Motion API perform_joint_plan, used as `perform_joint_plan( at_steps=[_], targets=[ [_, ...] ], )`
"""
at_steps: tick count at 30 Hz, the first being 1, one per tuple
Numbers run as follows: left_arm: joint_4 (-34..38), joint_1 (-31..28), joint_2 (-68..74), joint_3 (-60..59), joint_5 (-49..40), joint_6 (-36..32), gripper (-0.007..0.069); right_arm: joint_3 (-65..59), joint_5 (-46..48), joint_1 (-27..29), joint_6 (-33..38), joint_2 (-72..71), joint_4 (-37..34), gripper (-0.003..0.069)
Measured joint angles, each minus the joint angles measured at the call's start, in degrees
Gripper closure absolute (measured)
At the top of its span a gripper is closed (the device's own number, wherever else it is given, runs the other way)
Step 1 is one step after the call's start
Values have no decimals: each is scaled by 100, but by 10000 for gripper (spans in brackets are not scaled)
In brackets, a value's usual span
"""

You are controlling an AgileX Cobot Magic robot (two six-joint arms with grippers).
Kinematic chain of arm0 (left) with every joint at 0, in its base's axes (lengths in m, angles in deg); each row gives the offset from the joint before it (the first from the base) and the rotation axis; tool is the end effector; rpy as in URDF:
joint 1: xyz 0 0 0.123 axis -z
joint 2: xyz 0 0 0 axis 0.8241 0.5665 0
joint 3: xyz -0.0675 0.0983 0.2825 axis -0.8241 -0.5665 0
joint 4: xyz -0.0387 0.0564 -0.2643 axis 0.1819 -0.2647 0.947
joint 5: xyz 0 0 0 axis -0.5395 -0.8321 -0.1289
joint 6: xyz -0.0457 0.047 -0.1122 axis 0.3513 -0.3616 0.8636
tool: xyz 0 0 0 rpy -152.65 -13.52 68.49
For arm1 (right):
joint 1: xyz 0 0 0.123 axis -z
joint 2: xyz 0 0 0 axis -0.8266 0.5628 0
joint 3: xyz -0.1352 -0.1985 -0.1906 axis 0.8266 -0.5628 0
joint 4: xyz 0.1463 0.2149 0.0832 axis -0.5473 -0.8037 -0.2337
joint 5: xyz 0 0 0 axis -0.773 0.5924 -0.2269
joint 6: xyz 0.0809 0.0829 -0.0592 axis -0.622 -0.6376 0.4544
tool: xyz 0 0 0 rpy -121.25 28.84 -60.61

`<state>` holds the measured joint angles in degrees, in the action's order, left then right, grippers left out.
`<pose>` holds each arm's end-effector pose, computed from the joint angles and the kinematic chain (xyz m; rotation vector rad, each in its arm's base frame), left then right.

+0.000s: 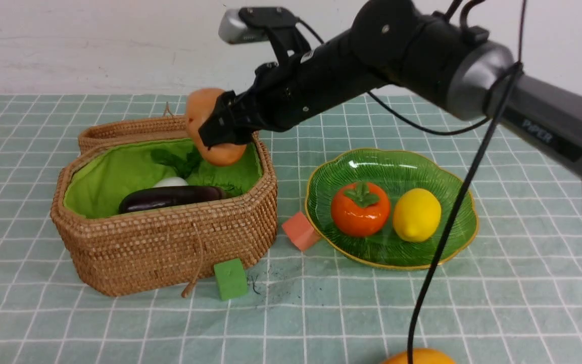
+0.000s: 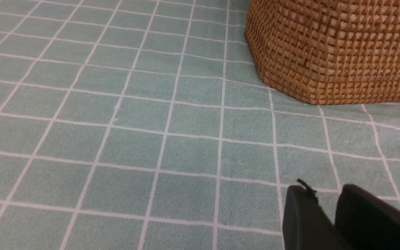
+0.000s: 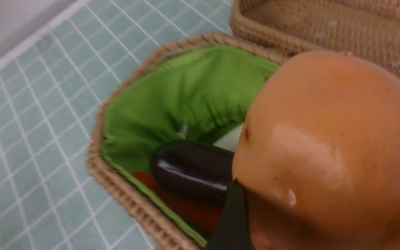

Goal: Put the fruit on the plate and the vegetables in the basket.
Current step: Use the right arm to grab a potato and put it into the left basket, then use the right arm to grab a mango and put it into the right plate

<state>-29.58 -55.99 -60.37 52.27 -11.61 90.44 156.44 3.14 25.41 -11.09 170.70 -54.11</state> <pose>0.0879 0.0063 0.1536 -0.1670 1.9086 -0.0463 0.4617 0.3395 0.2956 -0.8493 2.1033 0.8166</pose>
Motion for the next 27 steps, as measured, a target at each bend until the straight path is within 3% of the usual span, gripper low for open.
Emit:
perform_joint_plan(
  at_steps=[9,18,25,26,27],
  targets=[
    [0,0,0,0,0,0,473,91,298,0,-19,-227,335,-19],
    [0,0,0,0,0,0,470,-174,1756,0,104,-1734,1872,-8],
    [0,0,0,0,0,0,470,-3082,1131,0,850,-3486,2617,-1],
    [0,0,0,0,0,0,470,-4074,1064,-66,1358,-3703,2766,2],
    [0,0,0,0,0,0,470,-4282,1056,-92,1579,-3736,2799,4]
  ],
)
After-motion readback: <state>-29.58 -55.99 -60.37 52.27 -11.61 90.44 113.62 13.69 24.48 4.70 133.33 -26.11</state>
